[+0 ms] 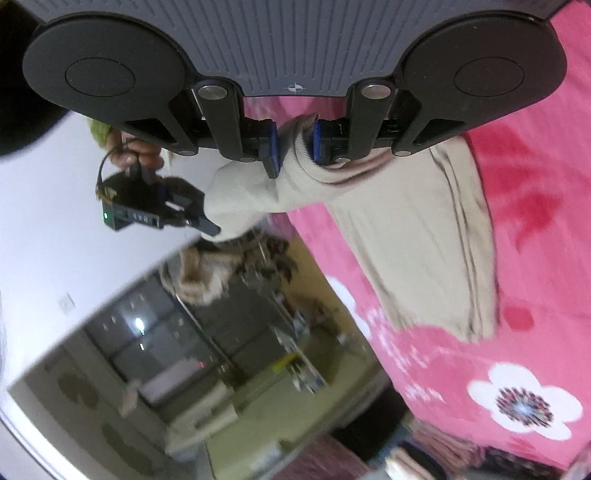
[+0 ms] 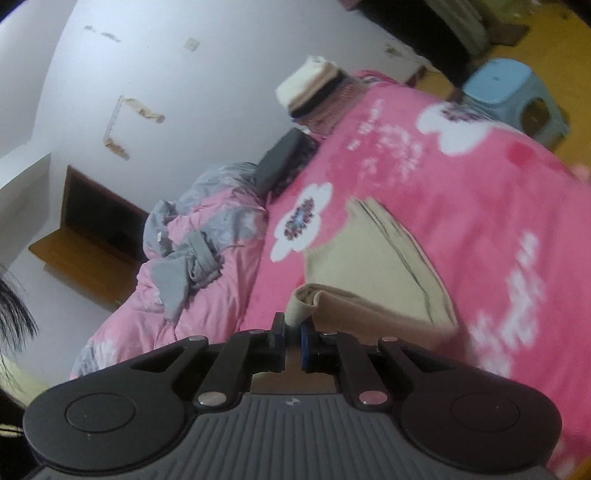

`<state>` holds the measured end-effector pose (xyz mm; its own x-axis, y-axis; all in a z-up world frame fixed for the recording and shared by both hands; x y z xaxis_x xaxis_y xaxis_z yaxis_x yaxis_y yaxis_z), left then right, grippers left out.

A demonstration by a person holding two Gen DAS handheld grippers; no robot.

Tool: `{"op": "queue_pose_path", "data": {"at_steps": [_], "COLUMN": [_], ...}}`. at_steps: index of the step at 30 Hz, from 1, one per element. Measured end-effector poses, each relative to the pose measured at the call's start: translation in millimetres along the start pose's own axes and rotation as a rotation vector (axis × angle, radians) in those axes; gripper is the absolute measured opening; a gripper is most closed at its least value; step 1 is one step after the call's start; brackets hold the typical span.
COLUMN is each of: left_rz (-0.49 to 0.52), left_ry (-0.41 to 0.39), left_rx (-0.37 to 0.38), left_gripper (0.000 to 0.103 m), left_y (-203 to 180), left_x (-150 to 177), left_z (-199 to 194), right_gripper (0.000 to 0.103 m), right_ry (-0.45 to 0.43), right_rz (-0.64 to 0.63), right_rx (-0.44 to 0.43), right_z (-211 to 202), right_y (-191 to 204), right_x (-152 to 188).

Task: Fold clothes
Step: 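Lift the gripped trouser end and fold it over onto the other half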

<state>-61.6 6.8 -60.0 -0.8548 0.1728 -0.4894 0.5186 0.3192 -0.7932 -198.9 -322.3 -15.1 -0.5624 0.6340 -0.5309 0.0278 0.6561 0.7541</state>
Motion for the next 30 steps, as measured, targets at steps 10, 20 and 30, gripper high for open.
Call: {"op": "queue_pose_path", "data": {"at_steps": [10,20,30], "left_rz": [-0.097,-0.201,-0.671], "left_ry": [-0.126,-0.138,-0.264], "left_rx": [-0.084,-0.113,0.151], "left_gripper": [0.015,0.015,0.056], "left_y": [67.9,131.6,188.0], "left_x": [-87.0,-121.2,-121.0], "left_z": [24.4,50.5,40.9], "right_gripper": [0.007,0.007,0.022], "right_ry": [-0.011,0.009,-0.043], "right_rz": [-0.015,0.062,0.418], "right_rx": [-0.042,-0.028,-0.148], "right_z": [107.0,188.2,216.1], "right_y": [-25.0,-76.1,-150.8], "right_x": [-72.5,-102.9,-90.5]}}
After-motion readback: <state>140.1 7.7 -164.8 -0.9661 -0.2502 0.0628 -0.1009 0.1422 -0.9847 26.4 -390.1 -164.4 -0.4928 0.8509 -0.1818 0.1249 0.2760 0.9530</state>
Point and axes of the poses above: each gripper's, at about its wrist camera, not at the fingertips, and z roughly the way its jaws point, y to its left, x to its underside, the point moved 5 cm from there along z, roughly the way its jaws point, and after that the axes turned 5 degrees about -z, right-handed, at the moved point
